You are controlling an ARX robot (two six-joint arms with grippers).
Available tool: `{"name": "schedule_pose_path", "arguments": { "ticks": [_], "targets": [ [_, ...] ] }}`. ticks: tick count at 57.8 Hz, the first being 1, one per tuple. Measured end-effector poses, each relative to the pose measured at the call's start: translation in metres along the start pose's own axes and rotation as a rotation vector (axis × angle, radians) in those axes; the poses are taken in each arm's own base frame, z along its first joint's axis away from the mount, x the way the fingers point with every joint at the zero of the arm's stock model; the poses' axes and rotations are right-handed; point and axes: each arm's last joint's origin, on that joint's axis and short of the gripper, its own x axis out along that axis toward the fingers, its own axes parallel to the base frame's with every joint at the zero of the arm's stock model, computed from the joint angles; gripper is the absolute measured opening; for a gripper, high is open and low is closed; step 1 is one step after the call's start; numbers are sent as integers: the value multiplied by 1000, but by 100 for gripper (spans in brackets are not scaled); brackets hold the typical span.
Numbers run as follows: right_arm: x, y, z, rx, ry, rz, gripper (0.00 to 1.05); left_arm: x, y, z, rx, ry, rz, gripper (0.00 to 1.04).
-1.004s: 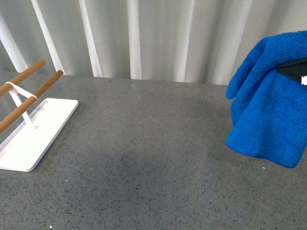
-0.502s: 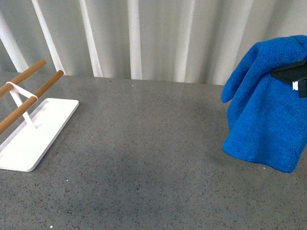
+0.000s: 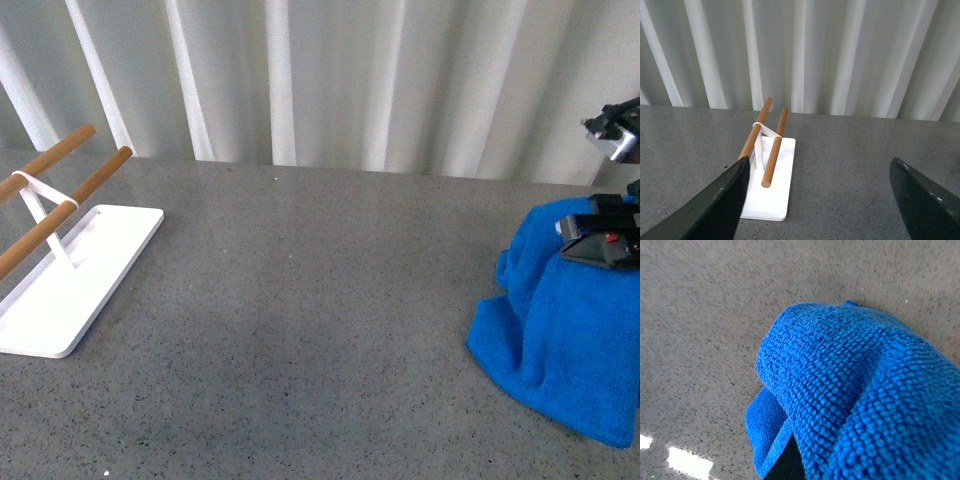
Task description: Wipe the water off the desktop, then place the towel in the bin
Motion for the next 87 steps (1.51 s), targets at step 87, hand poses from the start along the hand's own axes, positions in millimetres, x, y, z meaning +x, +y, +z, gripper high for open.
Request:
{"name": "schedule_pose_path", "arguments": {
  "ticks": [87],
  "targets": [
    [97,-66,13,148,60,-50,4,0,0,0,2,0,0,98]
  ]
}}
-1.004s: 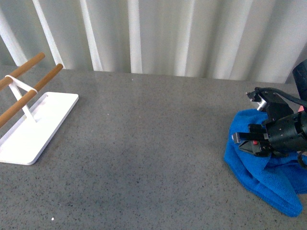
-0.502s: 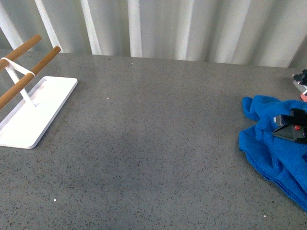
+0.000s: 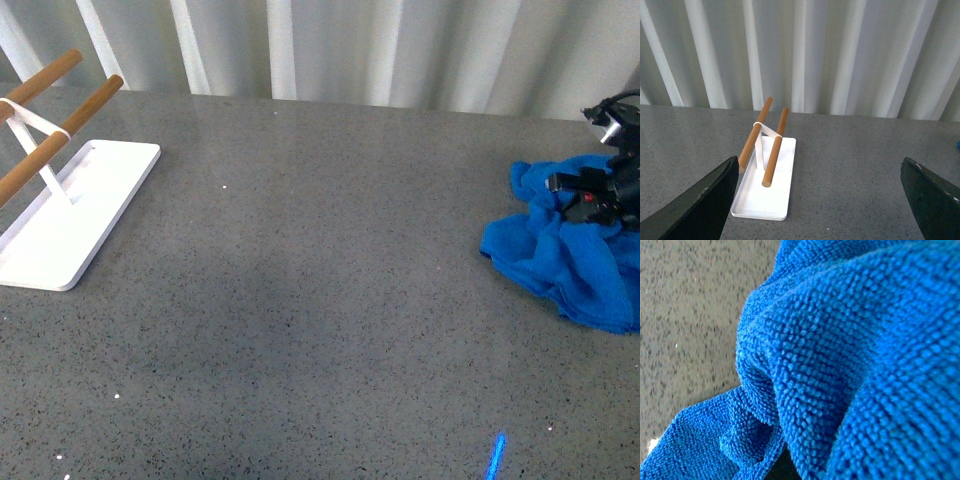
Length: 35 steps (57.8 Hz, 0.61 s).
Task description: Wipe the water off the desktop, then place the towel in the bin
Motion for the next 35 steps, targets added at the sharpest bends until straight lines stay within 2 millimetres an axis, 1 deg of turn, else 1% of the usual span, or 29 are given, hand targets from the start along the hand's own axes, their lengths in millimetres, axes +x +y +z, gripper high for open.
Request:
{"name": "schedule_pose_path", "arguments": {
  "ticks": [3,9,14,16,20,24,26,31,35],
  "targets": [
    [11,4,15,-15,-14,7,4,0,0,0,0,0,0,98],
    [23,11,31,-34,-34,25,4,0,0,0,0,0,0,98],
    [32,22,43,-52,-45,44,4,0,0,0,0,0,0,98],
    [37,30,48,-63,-46,53,4,0,0,0,0,0,0,98],
    [42,45,52,-83,-46,81,4,0,0,0,0,0,0,98],
    [45,61,52,-99,-43,115,4,0,0,0,0,0,0,98],
    [48,76,50,-108,-37,148,4,0,0,0,0,0,0,98],
    [51,113,36,-140,-2,223,4,0,0,0,0,0,0,98],
    [49,128,27,-151,19,260,4,0,0,0,0,0,0,98]
  ]
}}
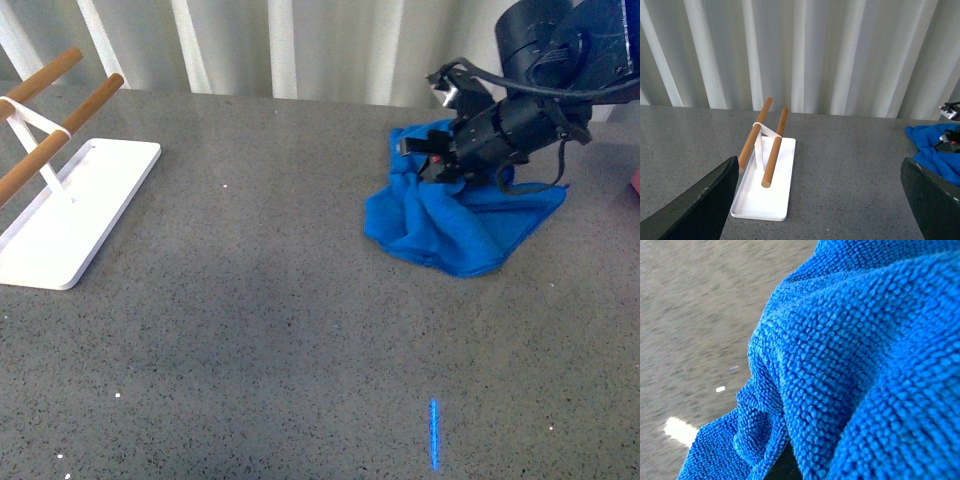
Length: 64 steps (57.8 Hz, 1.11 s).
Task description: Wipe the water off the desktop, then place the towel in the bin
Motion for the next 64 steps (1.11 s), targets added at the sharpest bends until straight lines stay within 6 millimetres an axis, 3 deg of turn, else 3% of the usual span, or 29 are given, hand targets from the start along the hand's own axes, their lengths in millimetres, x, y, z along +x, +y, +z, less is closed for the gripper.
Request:
{"name": "schedule_pose_path", "arguments": {
  "ticks": [12,26,33,44,54,64],
  "targets": [
    [-12,32,-35,4,52,58,4,0,0,0,0,0,0,98],
    [-55,30,-81,51,84,52,4,0,0,0,0,0,0,98],
    [-84,22,-96,97,72,49,4,0,0,0,0,0,0,98],
    [-136,1,-102,164,-23,19,4,0,0,0,0,0,0,98],
    [-156,-25,-108,204,-50,-37,4,0,0,0,0,0,0,98],
    [-177,-63,-108,256,-88,-124,4,0,0,0,0,0,0,98]
  ]
}}
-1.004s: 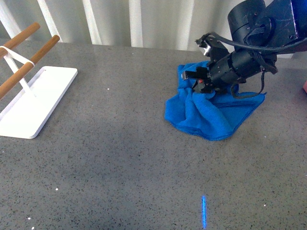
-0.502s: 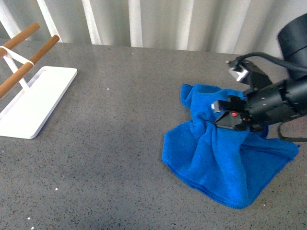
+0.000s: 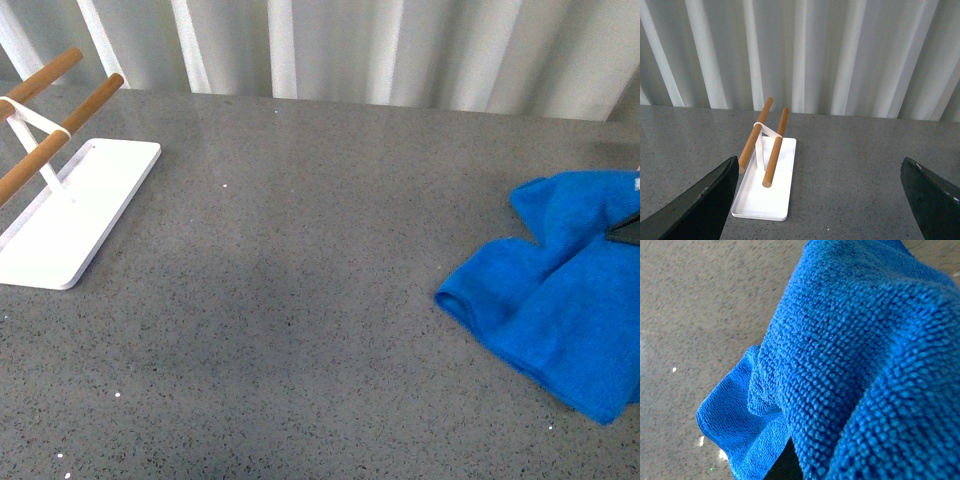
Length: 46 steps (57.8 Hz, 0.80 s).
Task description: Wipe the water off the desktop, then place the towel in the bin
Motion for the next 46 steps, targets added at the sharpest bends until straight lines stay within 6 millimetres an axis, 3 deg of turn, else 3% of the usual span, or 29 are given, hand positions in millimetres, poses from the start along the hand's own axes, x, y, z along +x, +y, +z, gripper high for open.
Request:
{"name": "schedule_pose_path", "arguments": {
  "ticks": [7,14,23,33,38,46],
  "targets": [
    [-6,-23,19,1,-42,-64,4,0,0,0,0,0,0,98],
    [-3,-32,35,-8,-50,-100,4,0,0,0,0,0,0,98],
    [-1,-27,58,-44,-73,-117,4,0,0,0,0,0,0,98],
    [-8,-4,91,-109,-121,-111,4,0,0,0,0,0,0,98],
    [-22,12,115,-142,-165,-104,4,0,0,0,0,0,0,98],
    [-72,26,147,-180,-275,-110,4,0,0,0,0,0,0,98]
  ]
}}
